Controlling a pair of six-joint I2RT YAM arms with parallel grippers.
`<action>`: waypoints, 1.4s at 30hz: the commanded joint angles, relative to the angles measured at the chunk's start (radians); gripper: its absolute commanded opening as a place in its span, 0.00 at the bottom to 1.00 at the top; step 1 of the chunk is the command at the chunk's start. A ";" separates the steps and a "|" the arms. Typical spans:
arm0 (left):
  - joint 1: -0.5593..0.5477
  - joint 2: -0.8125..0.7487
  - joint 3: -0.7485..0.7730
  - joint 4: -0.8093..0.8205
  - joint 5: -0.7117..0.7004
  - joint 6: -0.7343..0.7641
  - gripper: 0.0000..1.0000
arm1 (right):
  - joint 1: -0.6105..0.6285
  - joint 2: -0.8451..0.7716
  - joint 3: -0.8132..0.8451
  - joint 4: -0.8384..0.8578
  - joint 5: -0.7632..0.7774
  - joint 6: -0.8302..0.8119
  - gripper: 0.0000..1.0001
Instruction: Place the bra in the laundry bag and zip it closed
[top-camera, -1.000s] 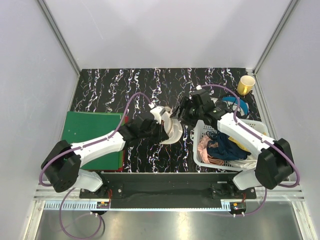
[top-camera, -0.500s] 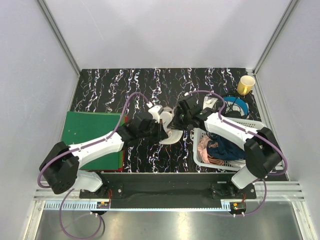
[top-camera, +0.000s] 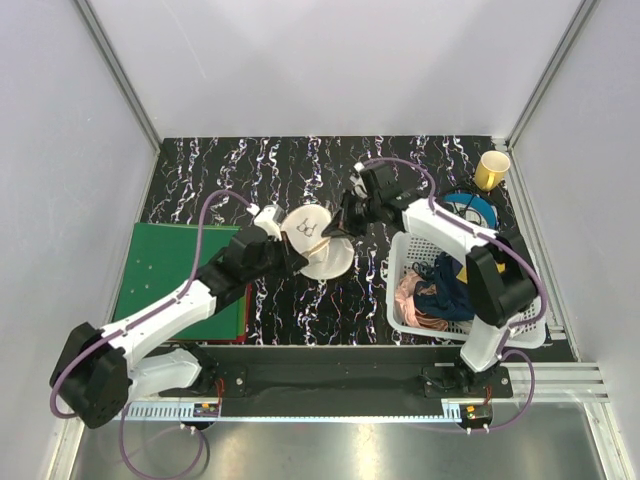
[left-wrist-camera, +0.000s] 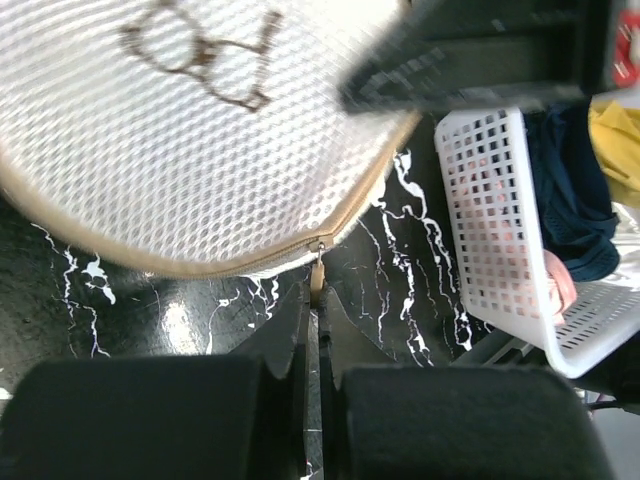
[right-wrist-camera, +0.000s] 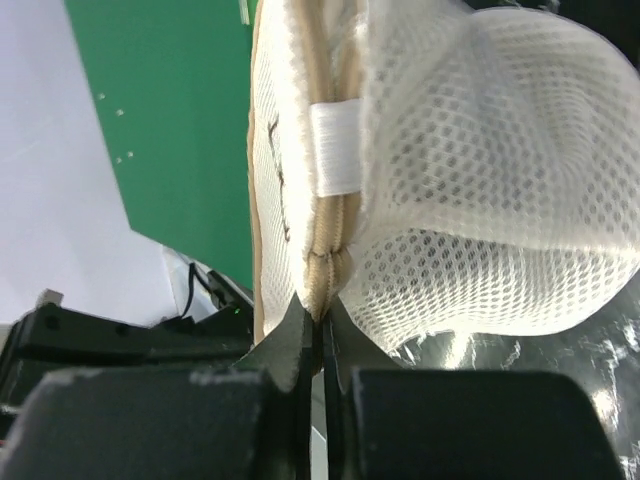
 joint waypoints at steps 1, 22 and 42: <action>-0.012 -0.052 0.023 -0.082 0.012 0.032 0.00 | -0.039 0.078 0.154 -0.022 -0.103 -0.093 0.00; -0.147 0.106 0.159 -0.049 -0.028 0.044 0.00 | 0.077 -0.201 -0.221 0.159 0.116 0.154 0.71; 0.077 0.011 0.012 -0.144 -0.154 0.031 0.00 | -0.041 -0.165 -0.188 0.119 0.099 0.092 0.00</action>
